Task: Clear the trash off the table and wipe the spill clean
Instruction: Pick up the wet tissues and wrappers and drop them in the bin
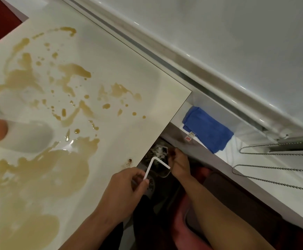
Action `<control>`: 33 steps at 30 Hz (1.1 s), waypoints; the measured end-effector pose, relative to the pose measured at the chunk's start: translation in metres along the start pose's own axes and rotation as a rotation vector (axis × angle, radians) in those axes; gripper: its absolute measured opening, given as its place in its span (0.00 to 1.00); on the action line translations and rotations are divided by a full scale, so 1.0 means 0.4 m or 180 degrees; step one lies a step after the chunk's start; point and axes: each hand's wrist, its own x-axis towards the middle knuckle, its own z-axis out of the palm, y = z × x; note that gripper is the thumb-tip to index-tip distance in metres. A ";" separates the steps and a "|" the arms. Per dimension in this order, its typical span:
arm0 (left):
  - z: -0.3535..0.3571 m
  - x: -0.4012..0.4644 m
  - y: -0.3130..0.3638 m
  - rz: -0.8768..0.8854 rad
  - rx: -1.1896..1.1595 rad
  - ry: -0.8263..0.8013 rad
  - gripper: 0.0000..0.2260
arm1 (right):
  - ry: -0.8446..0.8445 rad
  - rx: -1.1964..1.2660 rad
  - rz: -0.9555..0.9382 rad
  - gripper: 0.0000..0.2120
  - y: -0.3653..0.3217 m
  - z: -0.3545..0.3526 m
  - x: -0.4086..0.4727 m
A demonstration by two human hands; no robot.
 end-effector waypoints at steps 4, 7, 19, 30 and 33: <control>0.008 0.001 -0.005 0.0021 0.0041 0.0024 0.04 | -0.0092 0.0574 -0.0051 0.05 -0.058 -0.053 -0.054; 0.013 0.001 0.002 0.0053 0.0111 -0.0001 0.02 | -0.0519 0.1427 0.0188 0.08 -0.167 -0.157 -0.155; 0.025 0.009 0.026 0.0463 0.0464 -0.0033 0.03 | -0.0631 0.1196 -0.0418 0.08 -0.307 -0.328 -0.377; 0.024 0.019 -0.045 0.0491 0.1726 0.0373 0.33 | 0.0147 0.0191 -0.0680 0.10 -0.187 -0.214 -0.192; 0.022 0.016 -0.055 0.0506 0.1624 0.0393 0.35 | 0.0153 -0.0078 -0.0605 0.13 -0.122 -0.141 -0.114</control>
